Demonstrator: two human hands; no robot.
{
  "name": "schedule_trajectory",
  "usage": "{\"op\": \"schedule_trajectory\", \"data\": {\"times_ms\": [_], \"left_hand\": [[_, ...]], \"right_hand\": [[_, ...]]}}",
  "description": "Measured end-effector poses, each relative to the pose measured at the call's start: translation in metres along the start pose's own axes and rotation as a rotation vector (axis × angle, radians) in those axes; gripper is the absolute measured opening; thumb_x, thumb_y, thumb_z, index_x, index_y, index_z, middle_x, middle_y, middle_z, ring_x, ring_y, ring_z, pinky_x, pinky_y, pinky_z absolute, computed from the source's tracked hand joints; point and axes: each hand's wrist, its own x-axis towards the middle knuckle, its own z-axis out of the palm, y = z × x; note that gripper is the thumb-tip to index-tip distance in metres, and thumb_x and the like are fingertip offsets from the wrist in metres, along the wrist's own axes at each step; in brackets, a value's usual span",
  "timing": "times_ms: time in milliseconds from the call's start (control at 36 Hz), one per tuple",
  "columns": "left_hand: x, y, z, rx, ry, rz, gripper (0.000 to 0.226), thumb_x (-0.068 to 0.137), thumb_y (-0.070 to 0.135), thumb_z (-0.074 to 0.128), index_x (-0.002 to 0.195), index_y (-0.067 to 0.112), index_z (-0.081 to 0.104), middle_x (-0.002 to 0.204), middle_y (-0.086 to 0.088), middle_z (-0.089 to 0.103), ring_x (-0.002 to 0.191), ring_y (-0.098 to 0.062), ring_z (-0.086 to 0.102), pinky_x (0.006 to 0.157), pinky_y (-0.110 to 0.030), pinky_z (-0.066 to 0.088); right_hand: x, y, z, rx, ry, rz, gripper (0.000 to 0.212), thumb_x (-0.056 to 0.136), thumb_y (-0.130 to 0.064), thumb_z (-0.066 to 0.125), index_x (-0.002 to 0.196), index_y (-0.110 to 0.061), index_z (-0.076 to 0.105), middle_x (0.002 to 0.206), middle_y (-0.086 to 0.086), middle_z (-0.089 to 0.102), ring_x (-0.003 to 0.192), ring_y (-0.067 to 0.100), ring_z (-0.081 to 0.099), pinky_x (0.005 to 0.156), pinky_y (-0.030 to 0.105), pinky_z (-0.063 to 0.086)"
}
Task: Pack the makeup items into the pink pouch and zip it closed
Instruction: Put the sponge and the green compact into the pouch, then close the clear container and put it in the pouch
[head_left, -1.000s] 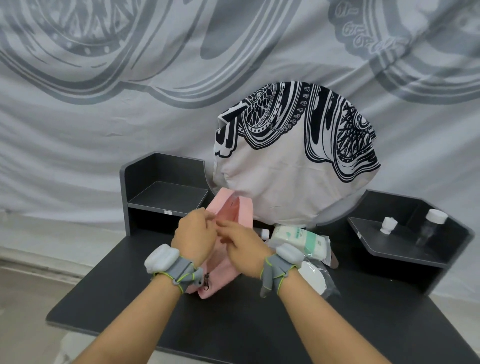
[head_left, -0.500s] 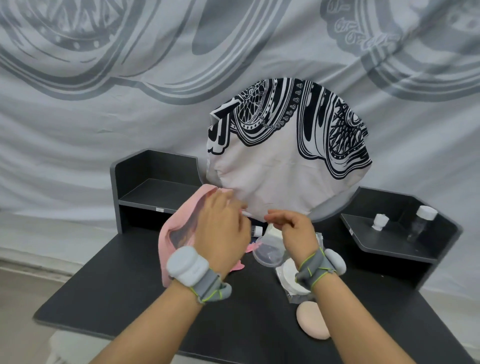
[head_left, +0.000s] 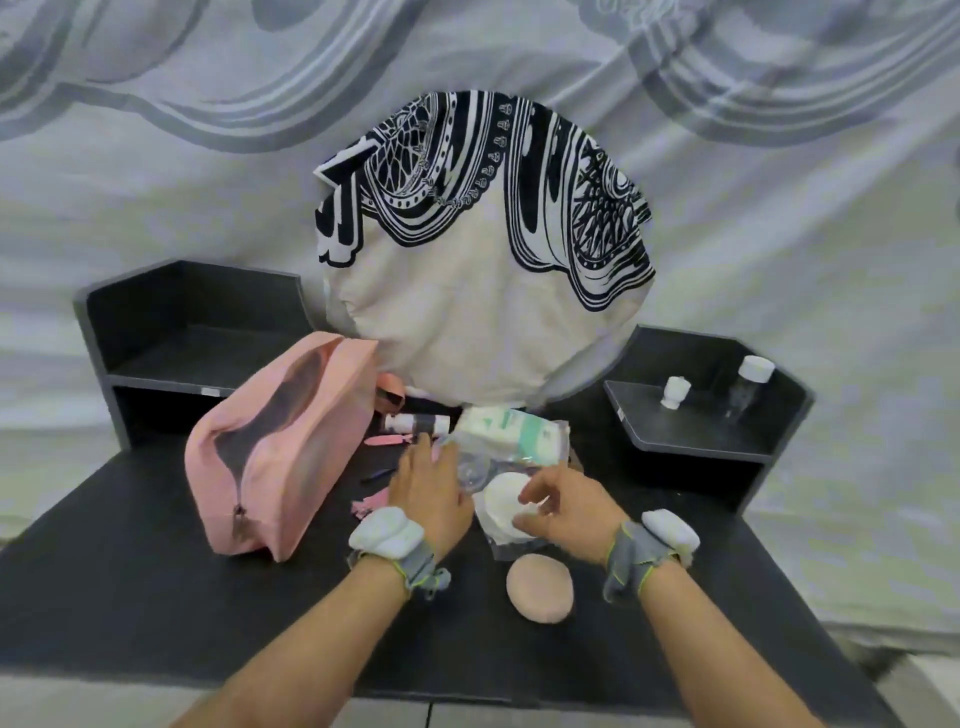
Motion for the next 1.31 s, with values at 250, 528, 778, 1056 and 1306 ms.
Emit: {"op": "schedule_trajectory", "data": {"times_ms": [250,528,778,1056,1306], "left_hand": [[0.009,-0.002,0.020,-0.075,0.001,-0.050,0.070,0.087,0.026,0.054,0.150,0.021,0.023,0.160,-0.016,0.003,0.145,-0.035,0.013,0.116,-0.040,0.024],[0.023,-0.001,0.029,-0.068,-0.082,0.000,0.074,0.088,0.037,0.058,0.151,0.024,0.020,0.160,-0.015,0.004,0.146,-0.035,0.012,0.116,-0.043,0.023],[0.035,-0.003,0.031,-0.046,-0.017,-0.003,0.064,0.090,0.034,0.058,0.147,0.027,0.030,0.154,-0.016,0.024,0.135,-0.039,0.029,0.110,-0.040,0.030],[0.039,-0.016,0.018,-0.446,0.258,-0.042,0.062,0.083,0.024,0.070,0.138,0.013,0.045,0.132,-0.019,0.040,0.121,-0.034,0.045,0.103,-0.032,0.035],[0.033,-0.005,-0.022,-1.213,0.312,-0.257,0.062,0.079,0.048,0.067,0.132,0.020,0.051,0.127,-0.001,0.059,0.113,-0.019,0.059,0.102,-0.038,0.046]], "right_hand": [[-0.029,0.015,0.018,-0.260,-0.185,0.004,0.073,0.052,-0.059,0.080,0.107,-0.025,0.045,0.108,-0.002,0.035,0.107,0.019,0.037,0.093,0.037,0.045],[-0.030,0.023,0.012,-0.148,-0.211,-0.001,0.064,0.065,-0.043,0.078,0.119,-0.026,0.046,0.115,0.000,0.044,0.112,0.021,0.047,0.096,0.032,0.043],[-0.027,0.015,0.006,0.328,-0.068,0.061,0.028,0.081,-0.029,0.063,0.107,-0.024,0.059,0.105,0.001,0.058,0.085,0.014,0.058,0.077,0.033,0.056],[-0.017,0.007,-0.004,1.336,0.000,0.330,0.029,0.093,-0.026,0.049,0.106,-0.003,0.062,0.081,0.012,0.070,0.079,0.031,0.067,0.066,0.047,0.060],[-0.003,-0.017,0.012,1.474,0.087,0.365,0.022,0.096,-0.020,0.044,0.092,-0.003,0.057,0.087,0.020,0.065,0.079,0.033,0.065,0.062,0.047,0.060]]}}
